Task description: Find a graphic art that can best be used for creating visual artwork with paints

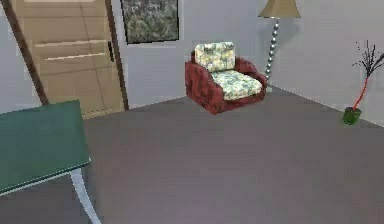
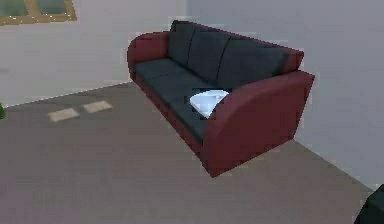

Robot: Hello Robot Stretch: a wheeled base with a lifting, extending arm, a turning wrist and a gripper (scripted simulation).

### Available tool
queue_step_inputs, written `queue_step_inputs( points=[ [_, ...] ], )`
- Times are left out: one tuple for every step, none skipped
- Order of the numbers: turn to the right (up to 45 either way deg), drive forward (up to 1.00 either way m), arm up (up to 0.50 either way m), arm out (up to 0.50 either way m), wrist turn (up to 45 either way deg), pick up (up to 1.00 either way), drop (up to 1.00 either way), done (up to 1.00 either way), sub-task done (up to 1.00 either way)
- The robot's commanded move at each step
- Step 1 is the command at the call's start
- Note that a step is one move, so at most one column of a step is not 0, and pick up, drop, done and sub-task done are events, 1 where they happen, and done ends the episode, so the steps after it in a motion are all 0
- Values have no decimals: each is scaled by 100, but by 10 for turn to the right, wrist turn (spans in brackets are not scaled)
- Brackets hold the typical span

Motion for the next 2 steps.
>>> queue_step_inputs(
  points=[
    [60, 0, 0, 0, 0, 0, 0, 0, 0],
    [0, 100, 0, 0, 0, 0, 0, 0, 0]
  ],
)
